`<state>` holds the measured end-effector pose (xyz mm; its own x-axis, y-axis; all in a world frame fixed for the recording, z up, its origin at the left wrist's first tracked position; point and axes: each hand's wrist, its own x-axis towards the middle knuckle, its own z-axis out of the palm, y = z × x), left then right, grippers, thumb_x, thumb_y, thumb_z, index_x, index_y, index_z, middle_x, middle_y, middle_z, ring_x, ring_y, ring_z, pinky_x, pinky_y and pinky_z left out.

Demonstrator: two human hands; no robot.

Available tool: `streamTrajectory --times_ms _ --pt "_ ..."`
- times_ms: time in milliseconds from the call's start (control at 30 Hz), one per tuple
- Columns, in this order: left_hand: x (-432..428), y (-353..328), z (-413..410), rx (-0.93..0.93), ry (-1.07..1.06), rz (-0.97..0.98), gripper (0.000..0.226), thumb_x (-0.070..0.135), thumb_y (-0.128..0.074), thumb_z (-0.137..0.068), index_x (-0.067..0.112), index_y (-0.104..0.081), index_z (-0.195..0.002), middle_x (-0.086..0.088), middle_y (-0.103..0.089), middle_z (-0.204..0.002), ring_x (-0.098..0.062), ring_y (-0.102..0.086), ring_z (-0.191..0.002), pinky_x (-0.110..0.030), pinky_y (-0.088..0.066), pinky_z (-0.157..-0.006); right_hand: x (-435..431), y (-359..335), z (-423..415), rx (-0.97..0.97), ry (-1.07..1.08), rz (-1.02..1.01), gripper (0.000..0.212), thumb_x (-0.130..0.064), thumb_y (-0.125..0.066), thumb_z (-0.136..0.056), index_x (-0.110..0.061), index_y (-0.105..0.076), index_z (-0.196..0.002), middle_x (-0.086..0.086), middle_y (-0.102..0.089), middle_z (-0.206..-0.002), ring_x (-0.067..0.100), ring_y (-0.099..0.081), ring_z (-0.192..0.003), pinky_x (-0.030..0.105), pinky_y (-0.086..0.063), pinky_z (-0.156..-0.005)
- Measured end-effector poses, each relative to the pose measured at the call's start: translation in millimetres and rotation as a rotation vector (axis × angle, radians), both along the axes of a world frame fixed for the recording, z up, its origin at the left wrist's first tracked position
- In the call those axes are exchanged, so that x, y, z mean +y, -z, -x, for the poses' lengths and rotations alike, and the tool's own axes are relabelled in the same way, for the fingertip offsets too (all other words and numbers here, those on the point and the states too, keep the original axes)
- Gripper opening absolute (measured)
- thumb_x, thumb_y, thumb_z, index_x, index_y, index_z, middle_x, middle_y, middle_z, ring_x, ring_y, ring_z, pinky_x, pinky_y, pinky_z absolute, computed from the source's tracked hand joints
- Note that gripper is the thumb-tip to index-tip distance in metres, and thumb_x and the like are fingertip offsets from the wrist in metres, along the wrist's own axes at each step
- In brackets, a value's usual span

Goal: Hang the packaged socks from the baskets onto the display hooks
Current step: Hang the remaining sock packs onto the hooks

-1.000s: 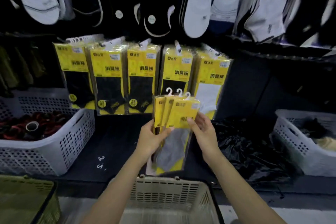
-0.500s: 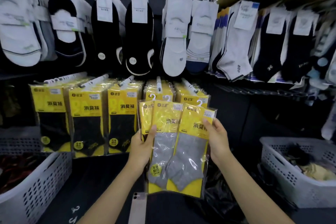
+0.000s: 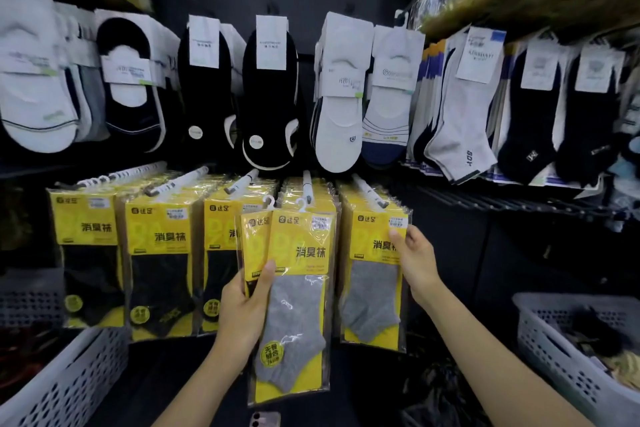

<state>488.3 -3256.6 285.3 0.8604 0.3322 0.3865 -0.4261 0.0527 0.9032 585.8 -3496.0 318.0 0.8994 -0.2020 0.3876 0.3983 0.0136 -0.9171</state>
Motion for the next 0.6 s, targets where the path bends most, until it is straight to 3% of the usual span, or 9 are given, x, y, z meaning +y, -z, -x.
streamTrajectory --times_ms 100,200,300,433,533,600 --pt "-1 -1 -2 -0.001 -0.001 0.004 0.017 0.038 -0.057 -0.086 0.024 -0.065 -0.092 0.018 -0.073 -0.081 0.001 -0.069 -0.073 -0.008 -0.048 -0.052 6 0 -21 -0.016 0.058 0.022 0.007 -0.016 -0.056 -0.095 -0.021 -0.061 -0.095 0.000 -0.069 -0.096 0.009 -0.066 -0.085 0.023 -0.055 -0.074" --pt "-3 -3 -2 0.000 -0.013 0.004 0.013 0.036 -0.057 -0.087 0.026 -0.064 -0.090 0.021 -0.072 -0.078 0.005 -0.067 -0.071 -0.006 -0.046 -0.050 10 3 -37 -0.018 0.155 0.058 0.003 -0.018 -0.061 -0.092 -0.016 -0.060 -0.095 0.006 -0.068 -0.097 0.011 -0.065 -0.085 0.019 -0.055 -0.070" --pt "-5 -5 1 -0.005 -0.015 -0.006 0.009 0.031 -0.056 -0.090 0.028 -0.063 -0.087 0.026 -0.070 -0.073 0.011 -0.065 -0.067 -0.003 -0.044 -0.048 13 9 -40 0.072 0.305 0.062 0.022 -0.022 -0.070 -0.085 -0.013 -0.059 -0.101 0.008 -0.066 -0.100 0.021 -0.064 -0.092 0.028 -0.051 -0.077" --pt "-6 -7 8 0.001 0.000 0.006 0.009 0.032 -0.057 -0.089 0.028 -0.064 -0.087 0.025 -0.070 -0.072 0.009 -0.065 -0.067 -0.004 -0.044 -0.048 16 18 -15 0.095 0.449 0.047 0.044 -0.027 -0.074 -0.082 -0.012 -0.051 -0.117 0.003 -0.052 -0.113 0.015 -0.054 -0.096 0.024 -0.044 -0.076" --pt "-9 -9 13 0.013 0.043 0.054 0.019 0.038 -0.059 -0.083 0.023 -0.067 -0.091 0.012 -0.074 -0.080 -0.003 -0.070 -0.072 -0.011 -0.049 -0.052 26 17 17 0.064 0.353 -0.031 0.028 -0.028 -0.066 -0.088 -0.016 -0.054 -0.109 0.000 -0.055 -0.111 0.007 -0.055 -0.090 0.016 -0.043 -0.073" --pt "-15 -11 16 0.024 0.074 0.087 0.026 0.041 -0.062 -0.078 0.020 -0.069 -0.092 0.005 -0.075 -0.083 -0.010 -0.072 -0.074 -0.015 -0.052 -0.053 40 12 41 0.065 0.157 -0.054 0.010 -0.029 -0.059 -0.092 -0.019 -0.060 -0.096 0.002 -0.063 -0.103 0.010 -0.060 -0.089 0.020 -0.048 -0.077"
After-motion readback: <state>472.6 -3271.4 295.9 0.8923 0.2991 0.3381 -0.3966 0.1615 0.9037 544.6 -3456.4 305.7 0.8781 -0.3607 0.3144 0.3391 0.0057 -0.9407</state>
